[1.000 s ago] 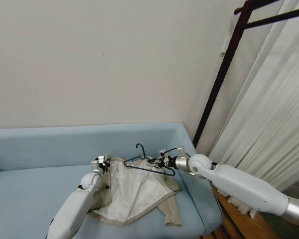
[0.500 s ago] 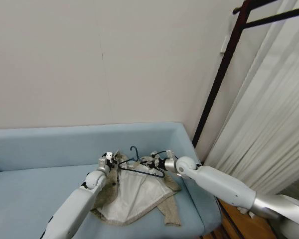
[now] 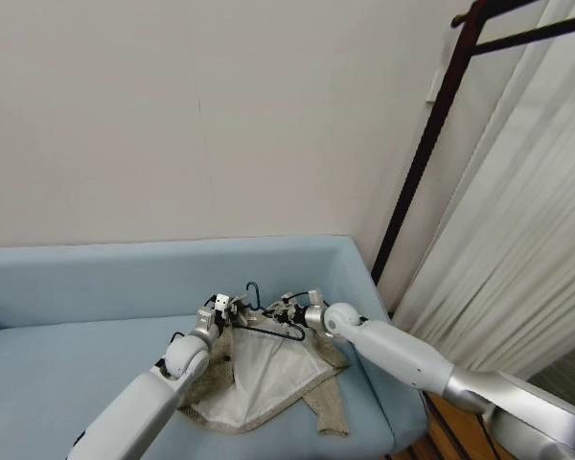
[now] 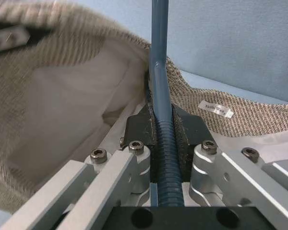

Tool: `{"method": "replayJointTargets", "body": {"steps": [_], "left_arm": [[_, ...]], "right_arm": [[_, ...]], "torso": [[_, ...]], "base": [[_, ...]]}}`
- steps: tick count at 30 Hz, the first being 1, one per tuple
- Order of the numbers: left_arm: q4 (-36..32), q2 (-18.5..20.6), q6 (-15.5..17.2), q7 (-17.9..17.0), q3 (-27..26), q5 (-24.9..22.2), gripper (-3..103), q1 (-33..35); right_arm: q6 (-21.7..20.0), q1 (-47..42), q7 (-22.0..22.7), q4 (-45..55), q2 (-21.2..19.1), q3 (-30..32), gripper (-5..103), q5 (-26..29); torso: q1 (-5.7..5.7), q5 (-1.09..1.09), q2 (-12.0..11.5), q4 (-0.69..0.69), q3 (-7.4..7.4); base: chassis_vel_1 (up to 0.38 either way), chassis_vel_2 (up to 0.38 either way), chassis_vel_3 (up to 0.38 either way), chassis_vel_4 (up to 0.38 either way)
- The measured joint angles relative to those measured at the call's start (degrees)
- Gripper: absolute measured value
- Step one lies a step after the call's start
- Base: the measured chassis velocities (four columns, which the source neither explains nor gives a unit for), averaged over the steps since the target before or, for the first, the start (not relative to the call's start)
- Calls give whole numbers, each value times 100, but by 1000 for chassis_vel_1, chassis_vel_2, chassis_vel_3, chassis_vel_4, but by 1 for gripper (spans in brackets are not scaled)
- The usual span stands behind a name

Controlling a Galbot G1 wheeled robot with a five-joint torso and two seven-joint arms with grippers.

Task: Pick up the clothes from the sofa and hang them on the clothes hanger.

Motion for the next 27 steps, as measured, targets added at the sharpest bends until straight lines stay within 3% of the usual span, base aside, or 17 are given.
{"method": "replayJointTargets", "body": {"steps": [13, 21, 27], "left_arm": [[-5, 209, 50, 200, 151, 635, 1, 510], [281, 7, 36, 234, 309, 777, 1, 542], [332, -70, 37, 219, 399, 777, 1, 497]], "right_arm": [[217, 85, -408, -983, 581, -145, 8, -613], [365, 85, -540, -1567, 1074, -145, 8, -947], [397, 40, -620, -1721, 1210, -188, 8, -1064]], "torso": [[0, 0, 0, 0, 0], [0, 0, 0, 0, 0], [0, 0, 0, 2, 0]], "base": [[0, 0, 0, 0], [0, 0, 0, 0], [0, 0, 0, 0]]}}
